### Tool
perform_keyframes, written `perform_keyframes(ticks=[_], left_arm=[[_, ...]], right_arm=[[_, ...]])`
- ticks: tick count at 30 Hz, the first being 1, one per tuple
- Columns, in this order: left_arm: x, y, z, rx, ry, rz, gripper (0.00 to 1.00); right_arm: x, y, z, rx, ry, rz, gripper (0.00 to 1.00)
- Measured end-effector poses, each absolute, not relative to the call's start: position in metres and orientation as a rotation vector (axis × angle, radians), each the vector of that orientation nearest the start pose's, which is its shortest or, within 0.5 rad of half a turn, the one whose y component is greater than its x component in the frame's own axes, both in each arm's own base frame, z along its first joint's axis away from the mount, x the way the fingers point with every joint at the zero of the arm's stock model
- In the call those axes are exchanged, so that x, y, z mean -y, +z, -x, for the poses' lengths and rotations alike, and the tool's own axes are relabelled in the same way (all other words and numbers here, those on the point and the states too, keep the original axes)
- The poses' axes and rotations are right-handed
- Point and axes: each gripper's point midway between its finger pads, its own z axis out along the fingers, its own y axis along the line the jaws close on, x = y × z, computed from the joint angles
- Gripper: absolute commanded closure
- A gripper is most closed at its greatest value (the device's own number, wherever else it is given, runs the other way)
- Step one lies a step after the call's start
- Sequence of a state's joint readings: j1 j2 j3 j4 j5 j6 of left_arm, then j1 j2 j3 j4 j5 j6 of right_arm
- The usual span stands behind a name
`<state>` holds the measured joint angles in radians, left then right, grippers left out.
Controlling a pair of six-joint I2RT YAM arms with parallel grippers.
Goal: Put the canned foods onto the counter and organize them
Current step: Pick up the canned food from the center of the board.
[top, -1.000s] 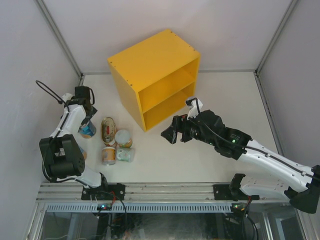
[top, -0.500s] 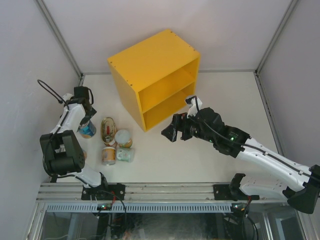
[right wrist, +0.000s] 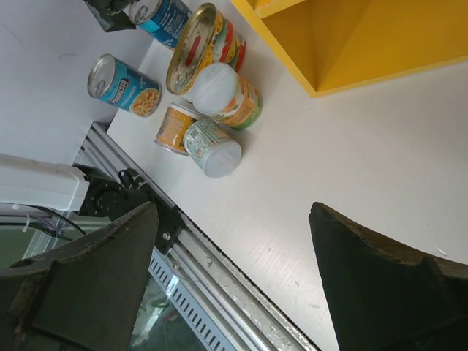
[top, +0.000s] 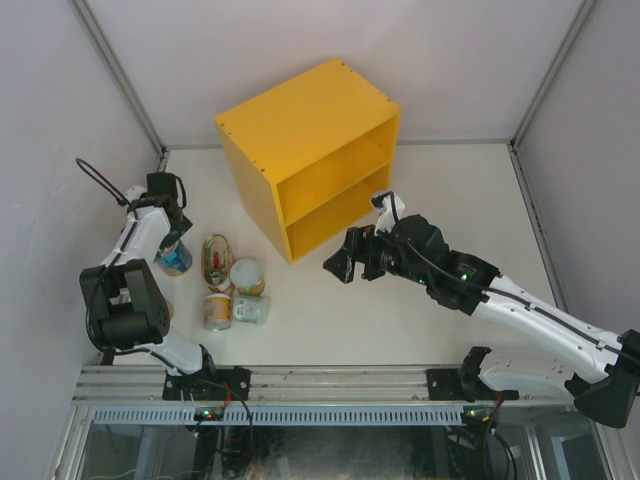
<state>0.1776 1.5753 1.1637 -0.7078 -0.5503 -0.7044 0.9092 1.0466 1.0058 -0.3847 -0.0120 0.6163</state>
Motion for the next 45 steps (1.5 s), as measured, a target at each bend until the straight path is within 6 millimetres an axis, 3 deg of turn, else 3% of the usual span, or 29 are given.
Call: perform_keyframes(ticks=[2,3,17,31,40,45], left_arm=[[-0.128,0.107,-0.328,-2.211,0.532,1.221,0.98],[-0.128,0.106,-0.328,-2.212,0.531,1.221,1.00],[-0.111,0.119,-0.331,-2.241,0.390,1.175,1.00],[-0.103,0.180,-0.320,-2.099,0.297,1.115,1.00],[-0.074,0.201,-0.313,-2.121,0.294,0.986,1.00],[-0.059,0.238,-0.317,-2.073,0.251,0.915,1.00]], right_arm=[[-0.290,0.256,-0.193,-2.118,0.959,0.320,0.16],[-0.290,0.254,-0.193,-2.121,0.956,0.320,0.16],[-0.285,0.254,-0.191,-2.113,0.944,0.309,0.16],[-0.276,0.262,-0.190,-2.088,0.935,0.286,0.17],[-0.268,0.265,-0.188,-2.083,0.915,0.269,0.17],[-0.265,0.262,-0.188,-2.094,0.896,0.265,0.17]])
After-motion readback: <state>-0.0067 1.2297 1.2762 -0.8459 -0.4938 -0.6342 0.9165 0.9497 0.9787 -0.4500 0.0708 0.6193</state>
